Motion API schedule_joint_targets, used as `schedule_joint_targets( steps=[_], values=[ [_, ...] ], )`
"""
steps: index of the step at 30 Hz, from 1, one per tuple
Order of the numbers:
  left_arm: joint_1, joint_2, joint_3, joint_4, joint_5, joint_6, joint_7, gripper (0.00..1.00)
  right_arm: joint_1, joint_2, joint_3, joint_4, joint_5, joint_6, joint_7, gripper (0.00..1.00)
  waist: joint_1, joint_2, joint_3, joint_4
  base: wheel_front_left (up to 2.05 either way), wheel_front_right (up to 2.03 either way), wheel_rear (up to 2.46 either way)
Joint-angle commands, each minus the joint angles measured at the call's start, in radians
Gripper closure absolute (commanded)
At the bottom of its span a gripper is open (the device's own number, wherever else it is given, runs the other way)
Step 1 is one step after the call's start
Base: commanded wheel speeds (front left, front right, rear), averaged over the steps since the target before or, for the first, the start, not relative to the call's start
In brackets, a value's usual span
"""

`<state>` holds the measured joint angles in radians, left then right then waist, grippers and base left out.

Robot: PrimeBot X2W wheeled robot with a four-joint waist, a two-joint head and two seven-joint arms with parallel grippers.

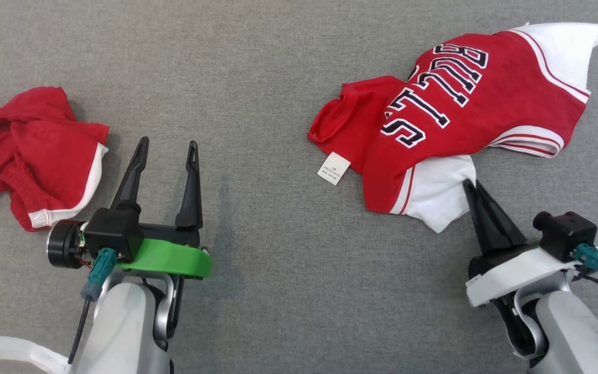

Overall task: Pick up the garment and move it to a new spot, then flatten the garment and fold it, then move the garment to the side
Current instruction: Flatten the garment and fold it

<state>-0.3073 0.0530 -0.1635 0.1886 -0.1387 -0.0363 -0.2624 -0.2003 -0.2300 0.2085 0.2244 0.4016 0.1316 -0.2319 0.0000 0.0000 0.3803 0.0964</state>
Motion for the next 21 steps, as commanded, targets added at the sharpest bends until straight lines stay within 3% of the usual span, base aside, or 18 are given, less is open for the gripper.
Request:
schedule_joint_targets(
  steps=[1, 7, 11, 16, 21],
  values=[
    [0.01, 0.002, 0.004, -0.002, 0.004, -0.002, -0.003, 0.0, 0.01, -0.011, -0.019, -0.027, -0.01, -0.002, -0.01, 1.0, 0.0, 0.0, -0.014, -0.018, 0.0, 0.0, 0.0],
    [0.016, 0.003, 0.016, -0.009, 0.007, -0.002, -0.003, 0.0, 0.028, -0.052, -0.136, -0.168, -0.059, -0.002, 0.004, 1.0, 0.0, 0.0, -0.025, -0.048, 0.0, 0.0, 0.0],
    [0.028, 0.004, 0.025, -0.012, 0.009, -0.003, -0.003, 0.0, 0.064, -0.06, -0.265, -0.262, -0.104, -0.002, 0.039, 1.0, 0.0, 0.0, -0.032, -0.066, 0.0, 0.0, 0.0],
    [0.032, 0.004, 0.032, -0.014, 0.011, -0.009, -0.003, 0.0, 0.152, -0.01, -0.393, -0.312, -0.158, -0.002, 0.081, 1.0, 0.0, 0.0, -0.036, -0.073, 0.0, 0.0, 0.0],
    [0.035, 0.003, 0.033, -0.014, 0.012, -0.015, -0.003, 0.0, 0.227, 0.075, -0.46, -0.202, -0.168, -0.002, 0.078, 1.0, 0.0, 0.0, -0.038, -0.076, 0.0, 0.0, 0.0]
  ],
)
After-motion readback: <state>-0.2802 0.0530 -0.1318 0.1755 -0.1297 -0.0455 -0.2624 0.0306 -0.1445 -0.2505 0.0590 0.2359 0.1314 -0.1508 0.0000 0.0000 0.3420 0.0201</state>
